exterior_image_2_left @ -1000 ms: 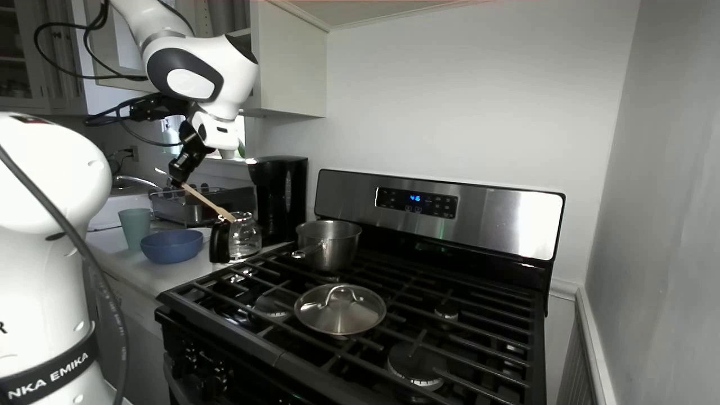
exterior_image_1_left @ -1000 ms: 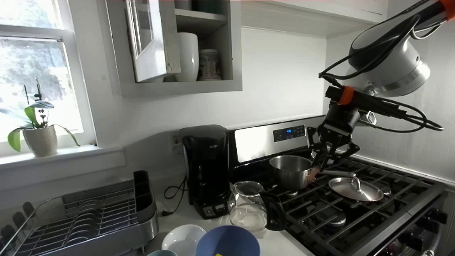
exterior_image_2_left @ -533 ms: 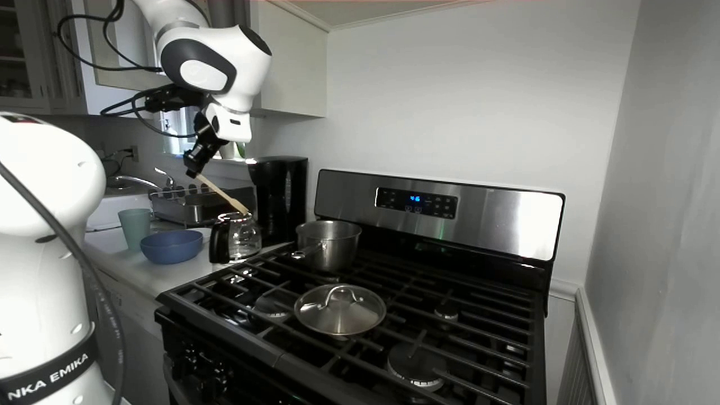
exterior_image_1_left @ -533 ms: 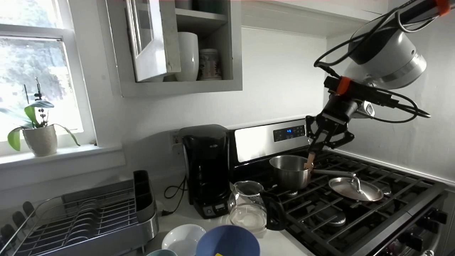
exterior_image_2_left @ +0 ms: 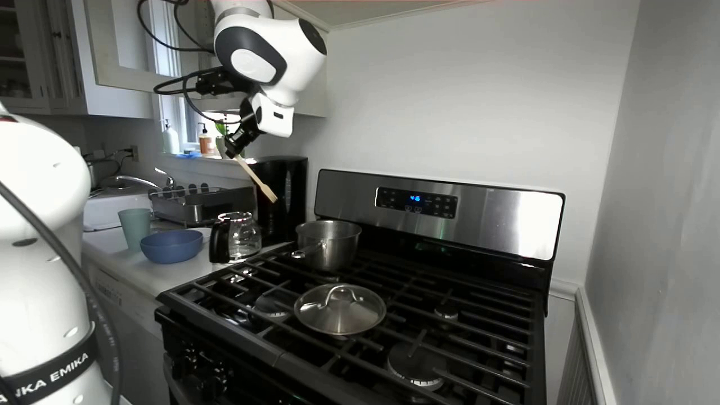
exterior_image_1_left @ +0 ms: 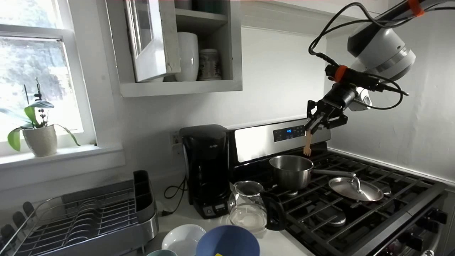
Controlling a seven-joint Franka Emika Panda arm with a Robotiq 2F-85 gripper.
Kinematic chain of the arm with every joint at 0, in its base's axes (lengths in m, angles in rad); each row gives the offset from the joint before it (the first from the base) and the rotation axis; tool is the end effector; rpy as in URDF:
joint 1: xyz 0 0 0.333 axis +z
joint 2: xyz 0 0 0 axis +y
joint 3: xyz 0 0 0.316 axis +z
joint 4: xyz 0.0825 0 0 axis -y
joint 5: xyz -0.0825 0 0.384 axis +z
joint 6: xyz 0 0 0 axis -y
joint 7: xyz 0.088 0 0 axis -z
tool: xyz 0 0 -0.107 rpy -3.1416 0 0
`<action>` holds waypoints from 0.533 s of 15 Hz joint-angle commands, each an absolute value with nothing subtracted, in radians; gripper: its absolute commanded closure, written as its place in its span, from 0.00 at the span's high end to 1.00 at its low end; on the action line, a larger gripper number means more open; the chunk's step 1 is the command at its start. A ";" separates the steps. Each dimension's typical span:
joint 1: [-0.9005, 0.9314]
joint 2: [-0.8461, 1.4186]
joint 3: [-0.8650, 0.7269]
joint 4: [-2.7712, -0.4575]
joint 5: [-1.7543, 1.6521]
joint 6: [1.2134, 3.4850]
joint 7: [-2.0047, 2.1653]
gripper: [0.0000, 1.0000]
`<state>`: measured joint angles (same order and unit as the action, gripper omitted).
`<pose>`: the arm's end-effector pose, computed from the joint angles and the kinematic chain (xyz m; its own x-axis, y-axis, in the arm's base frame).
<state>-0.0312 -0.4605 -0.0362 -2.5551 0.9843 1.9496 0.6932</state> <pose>0.3965 0.0288 0.4402 0.3935 -0.6058 -0.6915 -0.9124 -0.1652 -0.3744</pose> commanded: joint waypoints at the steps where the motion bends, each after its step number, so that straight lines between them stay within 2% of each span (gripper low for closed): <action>1: -0.061 -0.334 -0.071 -2.488 1.093 1.893 0.607 0.05; 8: -0.114 -0.139 -0.108 -2.399 1.189 1.898 0.537 0.05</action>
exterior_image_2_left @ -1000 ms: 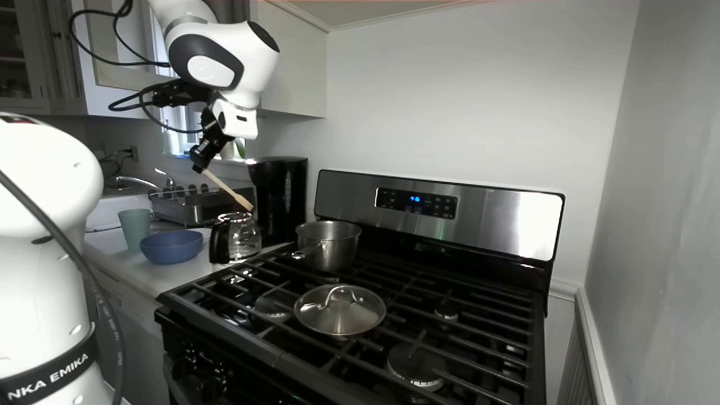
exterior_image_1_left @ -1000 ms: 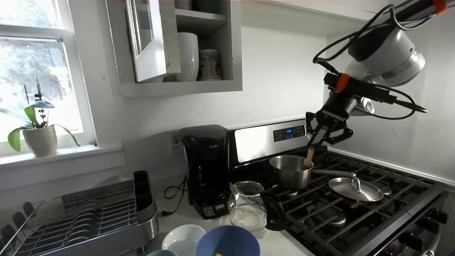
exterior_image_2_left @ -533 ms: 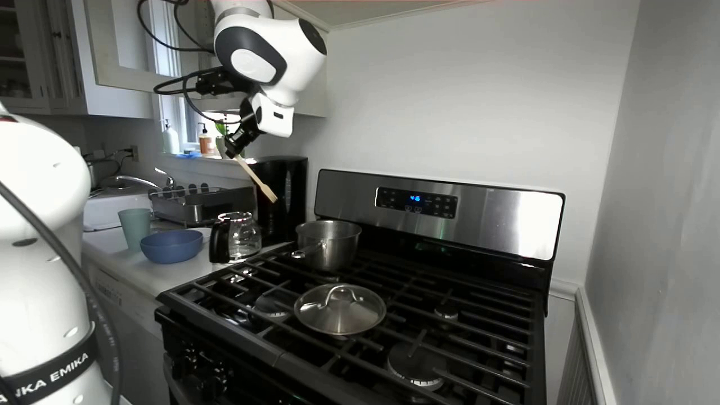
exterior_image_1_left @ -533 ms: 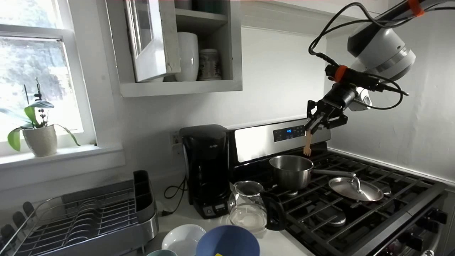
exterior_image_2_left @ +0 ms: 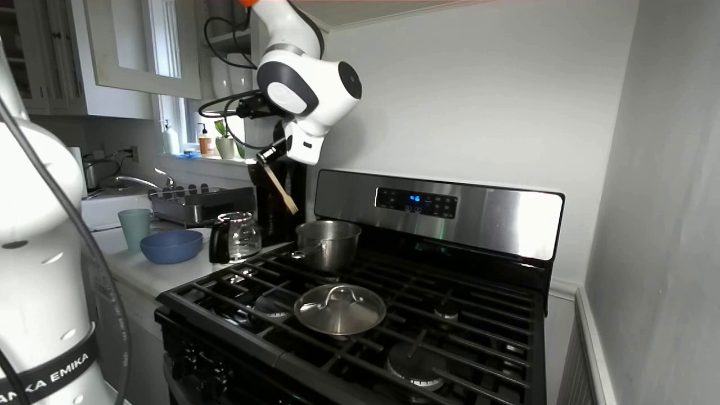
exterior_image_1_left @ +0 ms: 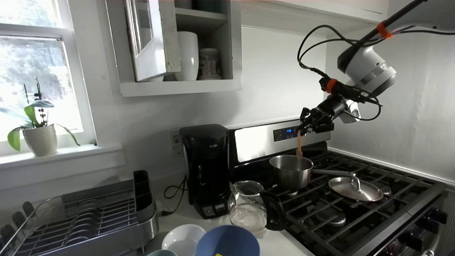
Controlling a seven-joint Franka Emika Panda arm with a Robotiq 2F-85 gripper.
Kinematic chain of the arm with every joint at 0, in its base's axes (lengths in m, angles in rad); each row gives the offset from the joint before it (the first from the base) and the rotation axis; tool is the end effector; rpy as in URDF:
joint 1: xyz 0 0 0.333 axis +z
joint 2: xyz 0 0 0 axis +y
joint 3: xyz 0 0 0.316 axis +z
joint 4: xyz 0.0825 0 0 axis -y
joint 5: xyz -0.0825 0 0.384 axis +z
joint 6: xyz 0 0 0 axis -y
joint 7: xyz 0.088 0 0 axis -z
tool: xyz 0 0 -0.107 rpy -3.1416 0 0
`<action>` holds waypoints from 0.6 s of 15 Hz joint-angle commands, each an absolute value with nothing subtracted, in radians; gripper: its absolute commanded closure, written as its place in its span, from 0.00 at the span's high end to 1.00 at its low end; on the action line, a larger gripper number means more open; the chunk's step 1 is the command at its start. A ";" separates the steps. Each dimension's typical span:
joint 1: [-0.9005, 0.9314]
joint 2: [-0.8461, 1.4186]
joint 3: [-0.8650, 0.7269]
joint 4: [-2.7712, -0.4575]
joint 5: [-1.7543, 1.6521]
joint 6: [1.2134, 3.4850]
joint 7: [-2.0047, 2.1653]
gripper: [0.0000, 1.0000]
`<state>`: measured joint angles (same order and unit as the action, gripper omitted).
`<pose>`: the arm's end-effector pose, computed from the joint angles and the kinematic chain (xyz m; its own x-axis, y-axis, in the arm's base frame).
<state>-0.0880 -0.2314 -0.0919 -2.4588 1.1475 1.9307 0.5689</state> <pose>0.4441 -0.0169 0.3956 0.3082 -0.5383 -0.7844 -0.9310 -0.0011 -0.3651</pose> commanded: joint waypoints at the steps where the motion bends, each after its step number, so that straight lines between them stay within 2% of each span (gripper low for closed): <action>1: -0.119 -0.118 -0.115 -2.391 1.201 1.901 0.524 0.05; 9: -0.131 0.031 -0.142 -2.325 1.357 1.894 0.380 0.05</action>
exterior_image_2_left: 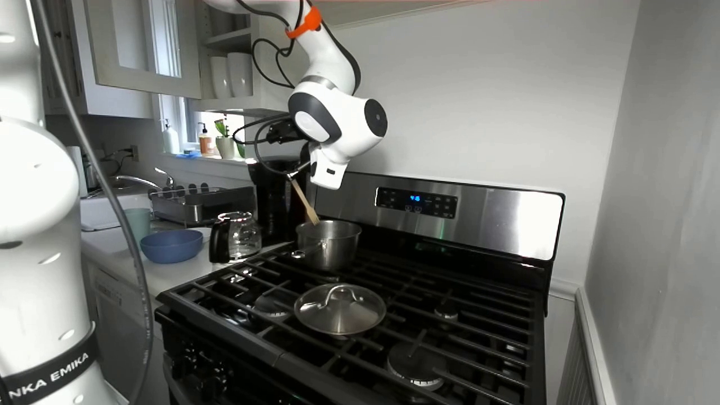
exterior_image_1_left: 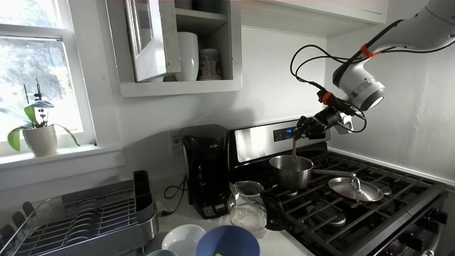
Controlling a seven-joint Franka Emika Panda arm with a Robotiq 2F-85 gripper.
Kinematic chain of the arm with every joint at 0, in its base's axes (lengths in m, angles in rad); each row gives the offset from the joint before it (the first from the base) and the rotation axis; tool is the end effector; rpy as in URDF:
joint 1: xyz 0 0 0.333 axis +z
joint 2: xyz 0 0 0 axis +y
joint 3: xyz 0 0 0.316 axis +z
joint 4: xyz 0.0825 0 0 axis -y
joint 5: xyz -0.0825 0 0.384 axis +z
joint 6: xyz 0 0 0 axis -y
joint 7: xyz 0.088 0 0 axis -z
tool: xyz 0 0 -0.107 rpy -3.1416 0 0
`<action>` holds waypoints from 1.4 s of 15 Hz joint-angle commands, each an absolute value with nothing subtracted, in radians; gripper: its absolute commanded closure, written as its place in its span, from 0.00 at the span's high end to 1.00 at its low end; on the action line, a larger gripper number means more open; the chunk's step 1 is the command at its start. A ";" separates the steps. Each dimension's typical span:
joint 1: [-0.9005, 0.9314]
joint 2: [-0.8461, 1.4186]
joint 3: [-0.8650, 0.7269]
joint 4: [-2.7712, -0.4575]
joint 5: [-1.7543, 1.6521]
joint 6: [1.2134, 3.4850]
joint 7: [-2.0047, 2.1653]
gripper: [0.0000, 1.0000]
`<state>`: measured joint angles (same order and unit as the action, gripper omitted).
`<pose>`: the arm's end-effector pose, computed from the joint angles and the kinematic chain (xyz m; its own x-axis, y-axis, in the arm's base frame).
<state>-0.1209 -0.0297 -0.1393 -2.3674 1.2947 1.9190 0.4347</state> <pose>0.4807 -0.0578 0.3478 0.2726 -0.4960 -0.8244 -0.9146 0.1323 -0.3821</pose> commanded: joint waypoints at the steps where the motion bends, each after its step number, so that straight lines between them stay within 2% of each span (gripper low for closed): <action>1: -0.130 0.045 -0.142 -2.318 1.367 1.895 0.372 0.05; 3: -0.125 0.019 -0.139 -2.343 1.336 1.918 0.397 0.05; 4: -0.124 0.029 -0.139 -2.340 1.338 1.918 0.394 0.19; 8: -0.124 0.032 -0.139 -2.340 1.338 1.918 0.394 0.19; 9: -0.124 0.032 -0.139 -2.340 1.338 1.918 0.394 0.05; 21: -0.106 0.211 -0.121 -2.245 1.463 1.930 0.410 0.05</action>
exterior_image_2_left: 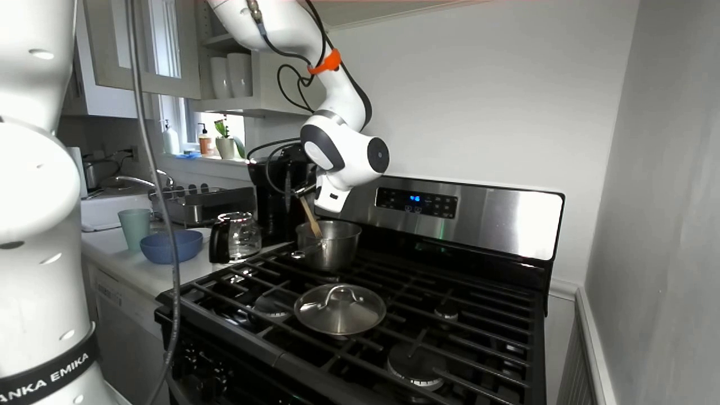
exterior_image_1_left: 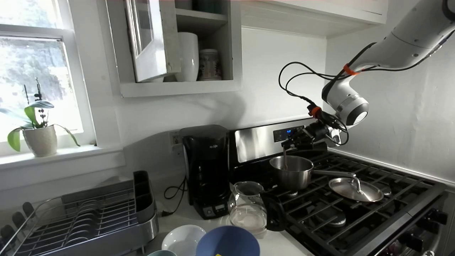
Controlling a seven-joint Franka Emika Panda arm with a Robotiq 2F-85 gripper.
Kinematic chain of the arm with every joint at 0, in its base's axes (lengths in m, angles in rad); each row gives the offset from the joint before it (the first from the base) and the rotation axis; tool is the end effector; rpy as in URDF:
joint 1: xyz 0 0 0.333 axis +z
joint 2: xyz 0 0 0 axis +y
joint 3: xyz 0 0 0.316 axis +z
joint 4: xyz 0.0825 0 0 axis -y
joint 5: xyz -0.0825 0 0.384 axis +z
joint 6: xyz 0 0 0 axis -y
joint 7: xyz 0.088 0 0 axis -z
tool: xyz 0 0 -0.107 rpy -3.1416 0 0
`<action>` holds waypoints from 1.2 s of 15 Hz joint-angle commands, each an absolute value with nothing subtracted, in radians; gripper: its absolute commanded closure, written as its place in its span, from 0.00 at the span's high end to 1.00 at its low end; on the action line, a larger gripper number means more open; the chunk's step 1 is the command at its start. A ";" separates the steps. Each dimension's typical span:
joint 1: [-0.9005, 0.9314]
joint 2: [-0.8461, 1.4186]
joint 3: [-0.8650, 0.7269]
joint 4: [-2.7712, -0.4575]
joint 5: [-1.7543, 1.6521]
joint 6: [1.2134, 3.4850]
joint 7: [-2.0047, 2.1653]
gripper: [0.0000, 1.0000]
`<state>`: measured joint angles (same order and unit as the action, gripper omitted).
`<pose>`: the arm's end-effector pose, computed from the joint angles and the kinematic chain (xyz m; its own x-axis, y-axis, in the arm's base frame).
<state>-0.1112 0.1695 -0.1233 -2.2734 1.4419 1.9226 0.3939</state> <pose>0.5168 -0.0519 0.2915 0.2022 -0.4417 -0.8741 -0.9187 0.2236 -0.3255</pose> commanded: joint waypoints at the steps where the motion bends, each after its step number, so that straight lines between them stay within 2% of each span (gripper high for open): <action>1: -0.104 0.219 -0.122 -2.246 1.450 1.934 0.425 0.05; 13: -0.105 0.256 -0.139 -2.202 1.475 2.170 0.514 0.05; 18: -0.108 0.280 -0.118 -2.177 1.587 2.175 0.423 0.05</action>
<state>-0.1119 0.2510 -0.1317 -2.2047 1.5059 2.1655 0.4804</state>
